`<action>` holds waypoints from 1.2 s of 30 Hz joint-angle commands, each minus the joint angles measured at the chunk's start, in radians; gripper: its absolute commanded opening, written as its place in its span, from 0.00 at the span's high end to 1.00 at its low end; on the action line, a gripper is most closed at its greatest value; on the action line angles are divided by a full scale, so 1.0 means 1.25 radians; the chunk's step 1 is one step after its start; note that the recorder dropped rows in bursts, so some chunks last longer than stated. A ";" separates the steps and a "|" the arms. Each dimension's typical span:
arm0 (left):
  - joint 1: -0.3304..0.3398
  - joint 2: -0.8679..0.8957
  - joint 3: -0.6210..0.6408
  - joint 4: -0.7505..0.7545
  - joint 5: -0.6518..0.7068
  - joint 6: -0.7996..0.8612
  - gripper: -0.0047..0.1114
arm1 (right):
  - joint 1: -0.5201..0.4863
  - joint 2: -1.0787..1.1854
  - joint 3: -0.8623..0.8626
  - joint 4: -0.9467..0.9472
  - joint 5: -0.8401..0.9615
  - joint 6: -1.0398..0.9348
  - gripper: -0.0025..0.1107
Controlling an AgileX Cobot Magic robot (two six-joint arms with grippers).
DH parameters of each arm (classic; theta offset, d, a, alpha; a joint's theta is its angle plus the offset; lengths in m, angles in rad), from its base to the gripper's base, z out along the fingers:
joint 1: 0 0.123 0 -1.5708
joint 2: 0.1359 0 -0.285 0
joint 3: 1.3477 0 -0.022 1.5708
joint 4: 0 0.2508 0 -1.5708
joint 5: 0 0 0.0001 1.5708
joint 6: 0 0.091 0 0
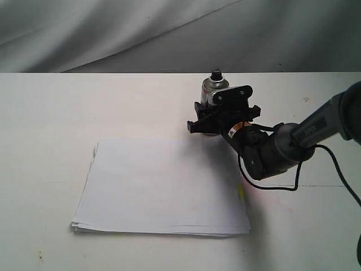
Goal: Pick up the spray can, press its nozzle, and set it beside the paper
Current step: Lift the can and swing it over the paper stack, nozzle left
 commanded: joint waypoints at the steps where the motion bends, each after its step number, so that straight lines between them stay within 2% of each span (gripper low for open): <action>1: 0.002 -0.003 0.004 0.000 -0.004 -0.004 0.96 | -0.007 -0.001 -0.004 -0.006 -0.002 -0.006 0.85; 2: 0.002 -0.003 0.004 0.000 -0.004 -0.004 0.96 | -0.007 -0.010 -0.004 -0.006 0.017 -0.006 0.98; 5: 0.002 -0.003 0.004 0.000 -0.004 -0.004 0.96 | -0.007 -0.045 -0.004 -0.006 0.057 -0.007 0.98; 9: 0.002 -0.003 0.004 0.000 -0.004 -0.004 0.96 | -0.007 -0.134 -0.004 -0.008 0.184 -0.063 0.98; 14: 0.002 -0.003 0.004 0.000 -0.004 -0.004 0.96 | -0.007 -0.302 -0.004 -0.064 0.423 -0.141 0.98; 17: 0.002 -0.003 0.004 0.000 -0.004 -0.004 0.96 | -0.007 -0.392 -0.003 -0.080 0.565 -0.141 0.98; 18: 0.002 -0.003 0.004 0.000 -0.004 -0.004 0.96 | -0.007 -0.455 -0.003 -0.080 0.661 -0.141 0.98; 26: 0.002 -0.003 0.004 0.000 -0.004 -0.004 0.96 | -0.006 -0.670 0.000 -0.101 1.018 -0.142 0.98; 33: 0.002 -0.003 0.004 0.000 -0.004 -0.004 0.96 | -0.006 -0.694 0.000 -0.111 1.190 -0.181 0.98; 36: 0.002 -0.003 0.004 0.000 -0.004 -0.004 0.96 | 0.027 -0.694 0.000 -0.182 1.210 -0.151 0.98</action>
